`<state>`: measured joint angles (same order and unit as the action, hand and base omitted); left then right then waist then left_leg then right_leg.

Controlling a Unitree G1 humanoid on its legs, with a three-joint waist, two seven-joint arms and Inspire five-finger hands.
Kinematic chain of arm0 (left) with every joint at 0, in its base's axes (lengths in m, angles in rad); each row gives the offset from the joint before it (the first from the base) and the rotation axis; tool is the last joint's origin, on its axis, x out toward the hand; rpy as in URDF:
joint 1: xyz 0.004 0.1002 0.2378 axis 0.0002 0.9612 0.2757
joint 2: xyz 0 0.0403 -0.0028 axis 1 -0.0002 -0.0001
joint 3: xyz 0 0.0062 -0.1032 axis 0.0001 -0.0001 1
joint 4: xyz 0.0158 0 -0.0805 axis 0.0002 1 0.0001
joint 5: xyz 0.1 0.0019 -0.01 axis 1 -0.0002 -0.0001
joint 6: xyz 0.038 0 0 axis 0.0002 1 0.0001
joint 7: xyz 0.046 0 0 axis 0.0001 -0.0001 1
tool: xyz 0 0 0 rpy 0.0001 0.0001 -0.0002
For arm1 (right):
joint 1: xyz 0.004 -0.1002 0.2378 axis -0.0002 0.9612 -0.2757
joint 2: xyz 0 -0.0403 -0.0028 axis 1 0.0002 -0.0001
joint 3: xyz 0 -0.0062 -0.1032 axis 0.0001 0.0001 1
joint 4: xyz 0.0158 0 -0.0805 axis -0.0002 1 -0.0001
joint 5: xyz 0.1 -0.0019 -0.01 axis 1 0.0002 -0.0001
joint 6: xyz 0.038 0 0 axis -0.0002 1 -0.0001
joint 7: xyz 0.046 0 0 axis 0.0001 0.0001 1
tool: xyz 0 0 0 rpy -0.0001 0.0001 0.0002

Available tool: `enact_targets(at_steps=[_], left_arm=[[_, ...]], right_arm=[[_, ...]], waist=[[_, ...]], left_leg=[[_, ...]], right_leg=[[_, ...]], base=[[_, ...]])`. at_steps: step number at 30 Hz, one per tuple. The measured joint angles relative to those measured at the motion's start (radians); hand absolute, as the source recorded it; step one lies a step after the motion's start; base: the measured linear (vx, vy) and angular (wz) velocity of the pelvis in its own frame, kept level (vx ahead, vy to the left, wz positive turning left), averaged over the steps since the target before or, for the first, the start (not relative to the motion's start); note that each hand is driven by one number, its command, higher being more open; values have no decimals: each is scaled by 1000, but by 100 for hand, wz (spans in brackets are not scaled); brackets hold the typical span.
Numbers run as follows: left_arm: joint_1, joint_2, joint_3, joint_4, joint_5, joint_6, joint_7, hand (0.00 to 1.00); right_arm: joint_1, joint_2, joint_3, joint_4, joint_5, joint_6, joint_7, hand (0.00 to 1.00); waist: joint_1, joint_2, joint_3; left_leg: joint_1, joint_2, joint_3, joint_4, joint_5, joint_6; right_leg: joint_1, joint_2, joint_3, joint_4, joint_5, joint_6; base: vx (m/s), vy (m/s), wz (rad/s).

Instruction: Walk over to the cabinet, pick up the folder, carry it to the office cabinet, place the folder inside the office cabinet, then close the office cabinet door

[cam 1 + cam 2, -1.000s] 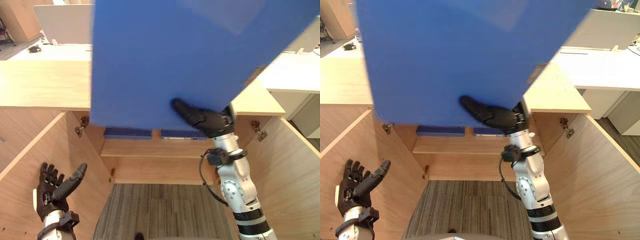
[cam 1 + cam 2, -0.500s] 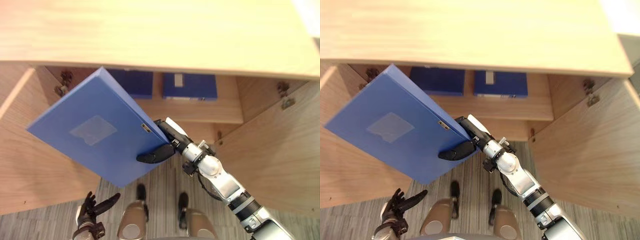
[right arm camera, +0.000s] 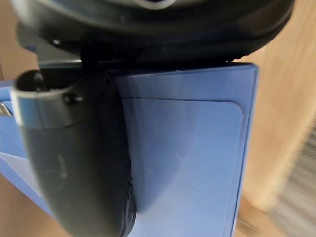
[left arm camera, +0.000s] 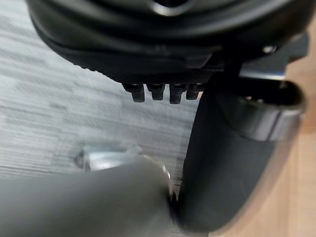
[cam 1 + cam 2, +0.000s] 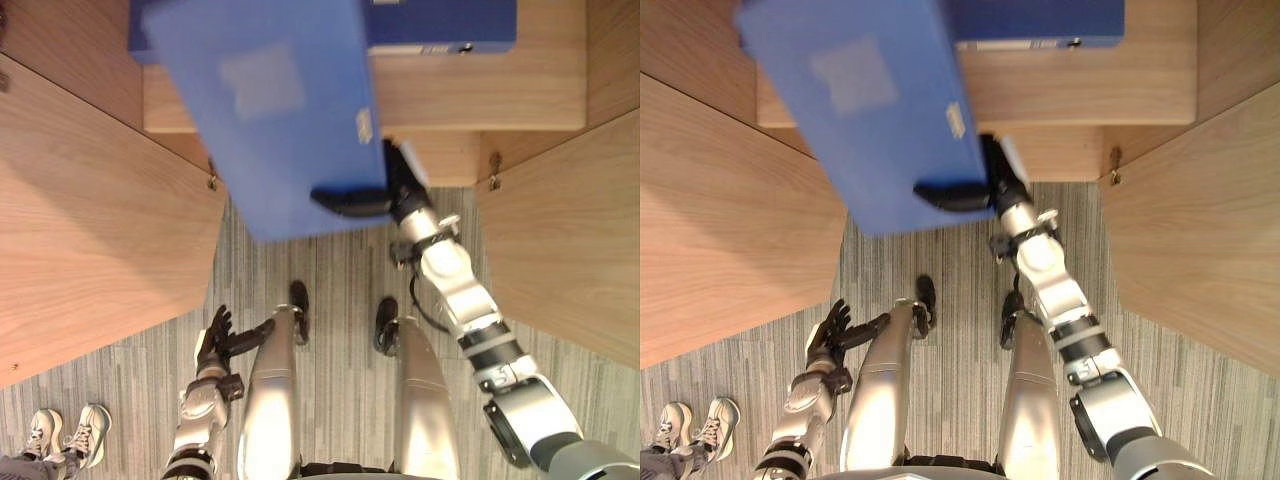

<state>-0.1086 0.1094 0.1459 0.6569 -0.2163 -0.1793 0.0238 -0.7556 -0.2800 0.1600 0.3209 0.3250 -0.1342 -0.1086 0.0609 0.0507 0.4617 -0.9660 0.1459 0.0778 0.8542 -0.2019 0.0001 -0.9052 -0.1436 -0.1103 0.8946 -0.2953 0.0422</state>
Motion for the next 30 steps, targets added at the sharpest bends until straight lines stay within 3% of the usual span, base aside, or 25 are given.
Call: enact_targets(at_steps=[5,17,18,30], left_arm=[[-34,-34,0,-64,-39,-3,23,100],[-64,-53,6,-74,-70,-10,75,100],[-65,-55,5,-73,-70,-10,81,100],[-71,-71,4,-71,-80,-10,102,100]], right_arm=[[-223,28,-72,105,265,-5,-105,0],[-483,75,-116,370,535,-8,-206,0],[-498,76,-116,381,551,-7,-209,100],[-609,87,-154,439,672,-49,-237,100]], waist=[[2,0,9],[26,1,9],[27,1,9],[34,2,8]], left_leg=[[-95,14,-11,63,-8,-9],[-146,10,-35,64,-5,-13],[-146,9,-36,62,-4,-14],[-139,-10,-52,6,29,-30]], right_leg=[[-94,-4,-10,71,-17,-11],[-130,-18,-54,77,-20,-15],[-130,-20,-56,76,-20,-15],[-122,-34,-82,54,-24,-23]], base=[[-56,-47,0],[5,-38,3],[11,-34,7],[-4,-28,7]])
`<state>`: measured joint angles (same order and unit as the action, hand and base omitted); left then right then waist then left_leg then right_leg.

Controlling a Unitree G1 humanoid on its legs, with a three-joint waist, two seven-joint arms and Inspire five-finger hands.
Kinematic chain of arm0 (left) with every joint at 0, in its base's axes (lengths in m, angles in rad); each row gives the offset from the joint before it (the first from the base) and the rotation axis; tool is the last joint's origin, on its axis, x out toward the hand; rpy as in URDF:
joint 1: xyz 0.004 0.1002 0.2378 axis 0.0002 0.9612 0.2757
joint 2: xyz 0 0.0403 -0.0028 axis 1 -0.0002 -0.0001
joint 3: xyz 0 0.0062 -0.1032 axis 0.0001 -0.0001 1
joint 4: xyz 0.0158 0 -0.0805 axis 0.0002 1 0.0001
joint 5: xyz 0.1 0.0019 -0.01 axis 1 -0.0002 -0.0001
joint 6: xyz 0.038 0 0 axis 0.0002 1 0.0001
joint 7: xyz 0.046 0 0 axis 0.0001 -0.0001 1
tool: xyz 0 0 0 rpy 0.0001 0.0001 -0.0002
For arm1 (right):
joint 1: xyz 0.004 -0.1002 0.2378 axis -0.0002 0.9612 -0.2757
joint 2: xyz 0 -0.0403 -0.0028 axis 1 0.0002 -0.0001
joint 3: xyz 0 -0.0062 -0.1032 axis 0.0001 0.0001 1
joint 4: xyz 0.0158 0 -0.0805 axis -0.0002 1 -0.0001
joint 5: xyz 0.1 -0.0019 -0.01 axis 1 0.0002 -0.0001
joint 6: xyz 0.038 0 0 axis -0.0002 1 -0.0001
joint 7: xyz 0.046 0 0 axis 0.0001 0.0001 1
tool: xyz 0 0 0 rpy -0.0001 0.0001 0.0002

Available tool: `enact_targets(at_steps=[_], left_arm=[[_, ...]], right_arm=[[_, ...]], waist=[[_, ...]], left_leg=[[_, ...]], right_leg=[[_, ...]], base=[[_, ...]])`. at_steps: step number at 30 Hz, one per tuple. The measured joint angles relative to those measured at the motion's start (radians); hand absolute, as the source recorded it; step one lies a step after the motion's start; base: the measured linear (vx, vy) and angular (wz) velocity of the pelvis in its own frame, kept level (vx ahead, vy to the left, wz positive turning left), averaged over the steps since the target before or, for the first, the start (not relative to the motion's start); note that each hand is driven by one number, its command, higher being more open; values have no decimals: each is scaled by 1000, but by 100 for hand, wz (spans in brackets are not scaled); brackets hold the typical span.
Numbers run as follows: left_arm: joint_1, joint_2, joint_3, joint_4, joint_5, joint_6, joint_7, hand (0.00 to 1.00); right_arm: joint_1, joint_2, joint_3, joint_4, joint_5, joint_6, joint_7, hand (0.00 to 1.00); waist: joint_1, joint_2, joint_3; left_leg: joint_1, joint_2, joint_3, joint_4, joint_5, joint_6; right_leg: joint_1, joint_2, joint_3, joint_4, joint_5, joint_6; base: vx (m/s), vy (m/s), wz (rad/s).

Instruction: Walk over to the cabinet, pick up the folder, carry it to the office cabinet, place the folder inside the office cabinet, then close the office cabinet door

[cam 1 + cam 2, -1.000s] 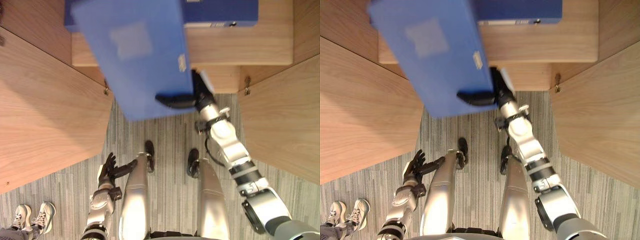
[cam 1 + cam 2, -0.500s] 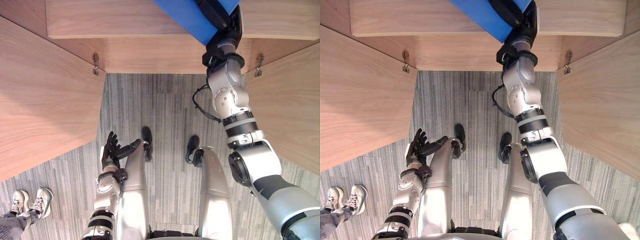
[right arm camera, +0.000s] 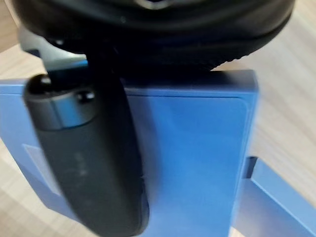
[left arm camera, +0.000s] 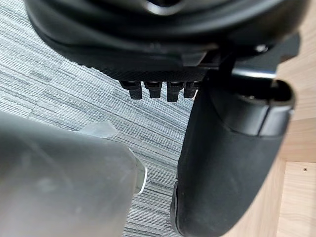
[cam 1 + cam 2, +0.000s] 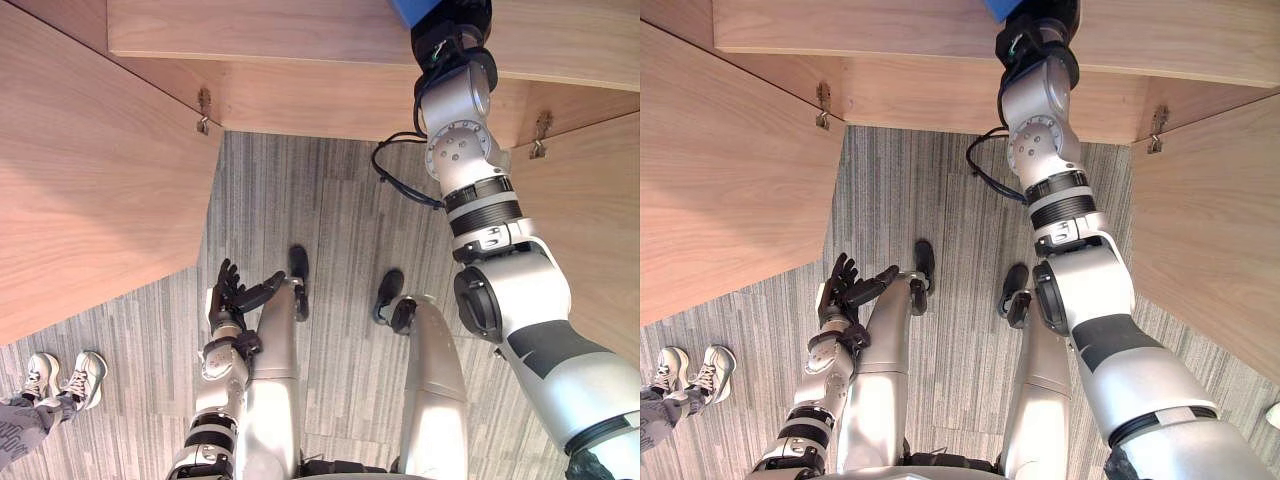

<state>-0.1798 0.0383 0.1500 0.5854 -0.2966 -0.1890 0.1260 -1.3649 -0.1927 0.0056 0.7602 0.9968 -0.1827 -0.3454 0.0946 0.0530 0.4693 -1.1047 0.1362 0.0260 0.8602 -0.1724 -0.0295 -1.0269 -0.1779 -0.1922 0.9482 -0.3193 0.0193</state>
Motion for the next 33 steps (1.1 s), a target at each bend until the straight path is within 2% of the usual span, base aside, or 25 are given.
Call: enact_targets(at_steps=[8,14,21,28,30,33], left_arm=[[0,-8,-10,1,-2,0,-1,100],[0,-16,-43,5,-3,-2,-9,100],[-1,-20,-60,15,-7,-2,-17,100],[-2,-26,-60,18,-20,-1,-10,100],[-2,-29,-60,20,-20,-1,5,100],[-2,-30,-60,21,-25,-1,6,100]], right_arm=[[13,0,21,-64,-61,0,9,100],[41,-6,91,-151,-177,4,81,100],[64,-3,103,-160,-202,10,90,100],[123,40,-48,-192,-210,3,3,100],[148,39,-96,-204,-268,3,-46,100],[190,27,-133,-221,-343,3,-70,100]], waist=[[-2,1,-2],[-5,3,-11],[-4,3,-11],[-3,3,-11],[-3,3,-11],[-10,3,-11]], left_leg=[[47,1,14,-34,8,0],[88,4,29,-65,8,0],[126,20,71,-86,10,5],[145,25,81,-106,12,7],[150,27,88,-109,12,8],[162,30,93,-117,13,10]], right_leg=[[42,1,-1,-29,7,-10],[85,2,-2,-71,15,-8],[127,2,-5,-105,18,-6],[143,8,-3,-129,28,-2],[144,10,4,-136,33,0],[156,14,6,-151,41,1]], base=[[0,0,0],[1,-1,-1],[2,-9,0],[-10,-26,-3],[-23,-25,-9],[-29,-26,-6]])
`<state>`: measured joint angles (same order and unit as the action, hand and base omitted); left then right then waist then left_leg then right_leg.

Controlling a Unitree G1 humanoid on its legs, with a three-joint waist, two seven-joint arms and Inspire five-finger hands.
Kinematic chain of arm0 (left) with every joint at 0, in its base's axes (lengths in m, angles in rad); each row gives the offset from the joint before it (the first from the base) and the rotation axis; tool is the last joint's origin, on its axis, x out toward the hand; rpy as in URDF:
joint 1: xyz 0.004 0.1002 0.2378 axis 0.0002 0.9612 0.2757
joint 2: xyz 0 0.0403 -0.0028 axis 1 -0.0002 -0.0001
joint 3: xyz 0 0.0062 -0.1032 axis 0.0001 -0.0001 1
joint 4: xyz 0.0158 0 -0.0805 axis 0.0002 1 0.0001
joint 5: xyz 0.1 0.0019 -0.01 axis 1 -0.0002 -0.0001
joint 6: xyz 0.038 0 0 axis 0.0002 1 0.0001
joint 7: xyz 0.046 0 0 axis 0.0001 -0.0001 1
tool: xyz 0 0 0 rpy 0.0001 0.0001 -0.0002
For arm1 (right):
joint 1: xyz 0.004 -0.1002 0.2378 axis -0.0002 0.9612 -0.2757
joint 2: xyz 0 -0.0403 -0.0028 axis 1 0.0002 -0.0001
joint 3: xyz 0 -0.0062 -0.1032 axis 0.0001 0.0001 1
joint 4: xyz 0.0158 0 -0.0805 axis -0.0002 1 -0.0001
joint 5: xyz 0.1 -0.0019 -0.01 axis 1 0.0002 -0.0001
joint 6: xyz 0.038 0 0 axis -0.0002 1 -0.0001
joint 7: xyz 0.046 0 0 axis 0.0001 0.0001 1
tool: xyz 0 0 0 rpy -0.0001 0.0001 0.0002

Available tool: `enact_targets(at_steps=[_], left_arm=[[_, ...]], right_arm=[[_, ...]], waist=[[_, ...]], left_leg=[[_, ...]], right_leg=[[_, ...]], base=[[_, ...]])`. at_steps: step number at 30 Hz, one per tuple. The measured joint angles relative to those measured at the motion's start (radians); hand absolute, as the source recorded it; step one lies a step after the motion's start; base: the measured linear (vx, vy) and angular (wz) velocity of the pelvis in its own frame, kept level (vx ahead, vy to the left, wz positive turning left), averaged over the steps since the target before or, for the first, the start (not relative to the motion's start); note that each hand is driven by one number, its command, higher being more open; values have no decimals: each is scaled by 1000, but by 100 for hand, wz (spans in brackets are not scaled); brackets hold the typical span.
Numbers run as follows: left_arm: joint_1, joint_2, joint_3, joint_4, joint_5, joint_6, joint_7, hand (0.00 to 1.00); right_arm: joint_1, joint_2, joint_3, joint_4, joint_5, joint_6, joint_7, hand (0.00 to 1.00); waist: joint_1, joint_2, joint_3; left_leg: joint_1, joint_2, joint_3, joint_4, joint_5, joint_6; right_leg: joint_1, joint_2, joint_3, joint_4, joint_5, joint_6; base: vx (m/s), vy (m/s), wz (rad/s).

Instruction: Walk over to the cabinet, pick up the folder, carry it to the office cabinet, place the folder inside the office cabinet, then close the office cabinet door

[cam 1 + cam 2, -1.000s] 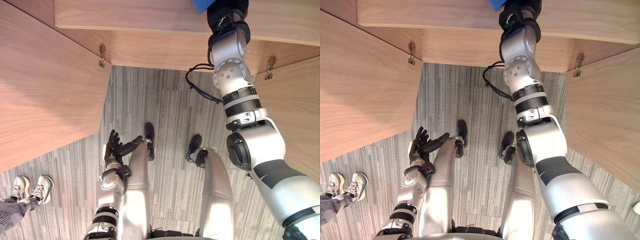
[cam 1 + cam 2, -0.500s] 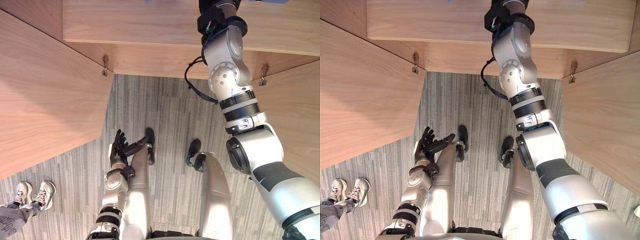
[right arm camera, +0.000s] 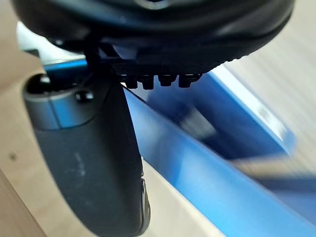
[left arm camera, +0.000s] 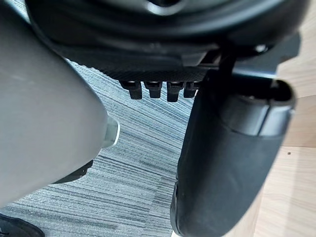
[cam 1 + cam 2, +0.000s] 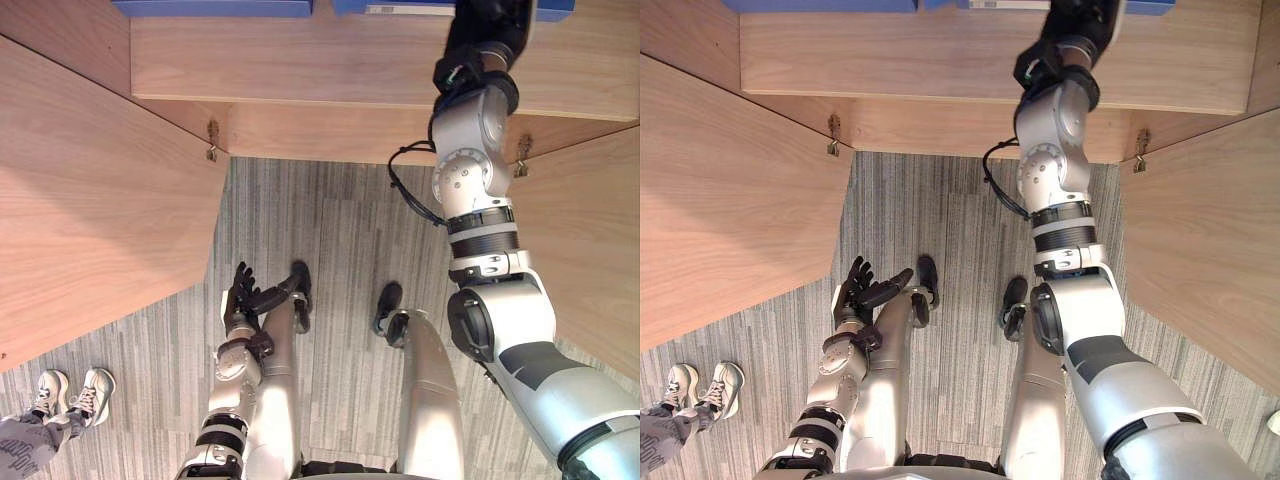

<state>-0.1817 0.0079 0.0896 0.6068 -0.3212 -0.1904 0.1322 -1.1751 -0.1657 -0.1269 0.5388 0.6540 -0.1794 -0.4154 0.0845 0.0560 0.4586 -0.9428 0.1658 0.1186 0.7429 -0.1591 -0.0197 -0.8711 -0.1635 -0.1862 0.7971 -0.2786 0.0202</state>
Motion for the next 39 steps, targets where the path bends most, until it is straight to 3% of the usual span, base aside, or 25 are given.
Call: enact_targets(at_steps=[6,14,20,21,30,39], left_arm=[[0,3,-4,2,0,-4,-5,100],[4,48,-39,28,6,-16,-59,100],[9,65,-40,42,7,-17,-97,100],[9,68,-40,52,7,-24,-101,100],[10,92,-55,101,7,-26,-113,100],[11,91,-55,99,7,-26,-117,100]], right_arm=[[86,-102,74,-15,-146,27,51,100],[216,-367,343,-17,-311,61,290,100],[234,-480,437,-24,-384,55,404,100],[233,-495,451,-24,-387,54,415,0],[217,-536,489,22,-451,48,418,0],[246,-441,490,23,-251,68,493,0]], waist=[[-18,0,0],[-27,0,0],[-26,-2,-1],[-26,-3,-2],[-24,-11,-17],[-16,-15,-20]], left_leg=[[4,4,3,-9,1,2],[10,4,6,-23,2,3],[18,3,6,-33,1,3],[18,3,6,-34,1,3],[37,3,12,-49,1,3],[38,2,13,-60,2,3]], right_leg=[[4,6,1,-15,7,2],[8,7,-1,-22,7,2],[17,6,-4,-28,7,2],[17,6,-4,-28,7,2],[33,5,-7,-39,7,2],[33,3,-16,-48,7,2]], base=[[-30,-37,-3],[-1,-42,0],[-17,-37,1],[-27,-43,1],[-11,-40,0],[4,-35,1]])
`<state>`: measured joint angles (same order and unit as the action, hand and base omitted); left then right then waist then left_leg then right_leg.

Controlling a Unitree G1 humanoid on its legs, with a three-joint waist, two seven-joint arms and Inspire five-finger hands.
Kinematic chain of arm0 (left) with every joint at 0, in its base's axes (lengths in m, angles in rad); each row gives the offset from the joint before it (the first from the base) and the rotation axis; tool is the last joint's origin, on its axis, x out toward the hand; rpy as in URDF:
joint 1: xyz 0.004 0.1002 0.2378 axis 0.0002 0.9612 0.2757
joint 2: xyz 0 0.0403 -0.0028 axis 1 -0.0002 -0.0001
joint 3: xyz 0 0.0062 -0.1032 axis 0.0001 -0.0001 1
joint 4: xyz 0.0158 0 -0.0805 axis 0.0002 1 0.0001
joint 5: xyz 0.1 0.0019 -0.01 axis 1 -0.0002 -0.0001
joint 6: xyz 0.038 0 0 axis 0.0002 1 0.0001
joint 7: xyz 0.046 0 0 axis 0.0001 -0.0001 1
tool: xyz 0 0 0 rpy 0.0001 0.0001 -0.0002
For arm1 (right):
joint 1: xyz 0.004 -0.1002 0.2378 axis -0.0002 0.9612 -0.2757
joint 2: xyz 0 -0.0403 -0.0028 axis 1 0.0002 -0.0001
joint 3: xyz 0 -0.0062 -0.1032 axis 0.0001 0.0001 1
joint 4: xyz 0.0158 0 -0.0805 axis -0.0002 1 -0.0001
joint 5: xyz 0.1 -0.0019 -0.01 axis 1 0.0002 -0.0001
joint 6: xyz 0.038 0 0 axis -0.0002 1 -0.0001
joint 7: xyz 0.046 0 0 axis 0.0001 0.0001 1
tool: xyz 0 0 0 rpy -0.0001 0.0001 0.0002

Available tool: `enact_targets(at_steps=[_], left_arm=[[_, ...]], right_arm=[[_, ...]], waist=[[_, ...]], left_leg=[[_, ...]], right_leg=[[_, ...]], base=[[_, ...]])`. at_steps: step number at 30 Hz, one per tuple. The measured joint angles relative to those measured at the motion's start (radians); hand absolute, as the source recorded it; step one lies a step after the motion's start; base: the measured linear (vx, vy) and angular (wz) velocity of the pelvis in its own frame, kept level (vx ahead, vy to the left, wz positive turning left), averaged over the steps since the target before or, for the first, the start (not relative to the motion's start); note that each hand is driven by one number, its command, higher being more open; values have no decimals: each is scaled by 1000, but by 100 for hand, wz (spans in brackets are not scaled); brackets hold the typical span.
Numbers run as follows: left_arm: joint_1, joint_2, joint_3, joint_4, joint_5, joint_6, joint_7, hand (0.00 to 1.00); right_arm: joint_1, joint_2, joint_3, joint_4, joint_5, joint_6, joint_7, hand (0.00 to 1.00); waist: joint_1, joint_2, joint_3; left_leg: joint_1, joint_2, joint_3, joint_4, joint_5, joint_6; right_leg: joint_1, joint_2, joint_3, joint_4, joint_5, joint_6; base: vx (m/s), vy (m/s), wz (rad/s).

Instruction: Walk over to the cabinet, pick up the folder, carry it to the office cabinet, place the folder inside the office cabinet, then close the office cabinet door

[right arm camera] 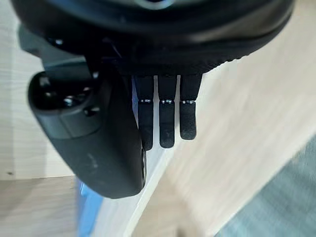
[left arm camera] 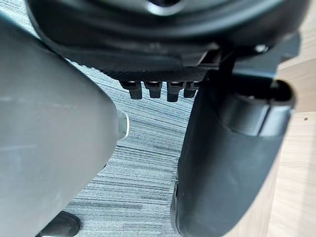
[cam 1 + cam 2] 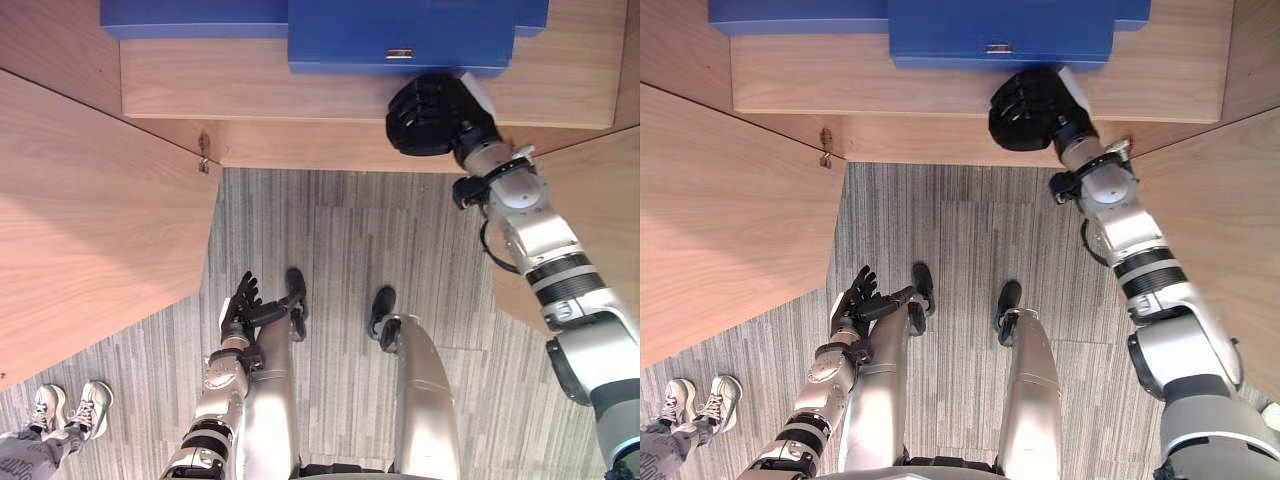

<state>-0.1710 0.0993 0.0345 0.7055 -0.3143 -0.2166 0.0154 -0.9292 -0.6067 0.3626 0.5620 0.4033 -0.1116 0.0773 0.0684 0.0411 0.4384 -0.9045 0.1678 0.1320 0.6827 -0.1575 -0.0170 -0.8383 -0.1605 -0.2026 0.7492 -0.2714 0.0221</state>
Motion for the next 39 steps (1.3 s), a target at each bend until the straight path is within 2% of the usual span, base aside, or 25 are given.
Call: enact_targets(at_steps=[5,10,11,14,17,23,29,31,33,35,36,38,39], left_arm=[[0,-4,5,-1,-1,0,3,100],[0,-12,18,-2,-2,1,17,100],[-1,-18,28,-7,-2,-1,27,100],[-3,-21,37,-21,-9,0,38,100],[-3,-28,39,-27,-17,0,55,100],[-4,-40,39,-39,-24,-2,73,100],[-3,-49,40,-61,-40,-6,73,100],[-2,-55,40,-68,-40,-5,73,100],[-1,-63,40,-74,-40,-4,73,100],[8,-72,40,-71,-38,14,72,100],[15,-75,40,-71,-36,17,71,100],[60,-79,40,-74,-15,17,69,100],[73,-78,40,-74,-8,17,68,100]], right_arm=[[-20,80,-11,0,3,1,-58,0],[-103,187,-65,62,-59,12,-160,0],[-150,227,-99,89,-83,15,-206,0],[-243,266,-141,147,-93,28,-279,0],[-312,281,-172,197,-91,34,-336,0],[-367,283,-185,255,-78,62,-364,0],[-379,252,-204,234,-33,67,-373,0],[-306,236,-231,107,-32,67,-389,0],[-186,222,-268,-107,-35,59,-402,0],[29,219,-292,-343,-60,7,-400,0],[88,222,-291,-389,-76,-5,-395,0],[344,267,-265,-537,-133,-57,-358,0],[403,286,-253,-557,-143,-68,-346,0]], waist=[[2,0,0],[1,0,0],[1,0,0],[2,0,0],[9,1,0],[4,4,2],[1,12,6],[3,12,6],[3,12,6],[-1,12,6],[-2,11,6],[-8,10,5],[-14,8,4]], left_leg=[[-1,0,0,1,0,0],[-9,0,0,3,0,0],[-25,0,0,9,0,1],[-53,-5,-3,17,5,7],[-56,-10,-5,14,7,10],[-65,-26,-21,-20,36,10],[-88,-33,-35,-37,64,7],[-88,-33,-37,-31,65,8],[-81,-32,-36,-28,64,8],[-23,-29,-26,-32,58,10],[1,-26,-21,-35,54,11],[111,-13,3,-54,27,9],[140,-9,9,-60,22,7]], right_leg=[[0,-1,0,0,0,0],[-8,-1,0,1,0,0],[-23,-2,1,5,0,0],[-51,-7,-1,16,0,0],[-52,-12,-5,15,0,0],[-54,-21,-24,1,5,-4],[-74,-26,-42,-2,20,-13],[-69,-26,-45,-2,21,-12],[-59,-27,-45,-3,22,-11],[2,-26,-46,-19,22,-11],[26,-24,-45,-25,21,-11],[130,-10,-32,-66,21,-9],[157,-5,-28,-77,21,-7]], base=[[-4,-15,0],[-33,-27,-1],[0,0,0],[-6,-13,4],[12,-21,6],[-14,-33,12],[-47,-31,8],[-29,-15,4],[0,0,0],[0,0,0],[25,-21,-13],[8,-17,-26],[1,-13,-30]])
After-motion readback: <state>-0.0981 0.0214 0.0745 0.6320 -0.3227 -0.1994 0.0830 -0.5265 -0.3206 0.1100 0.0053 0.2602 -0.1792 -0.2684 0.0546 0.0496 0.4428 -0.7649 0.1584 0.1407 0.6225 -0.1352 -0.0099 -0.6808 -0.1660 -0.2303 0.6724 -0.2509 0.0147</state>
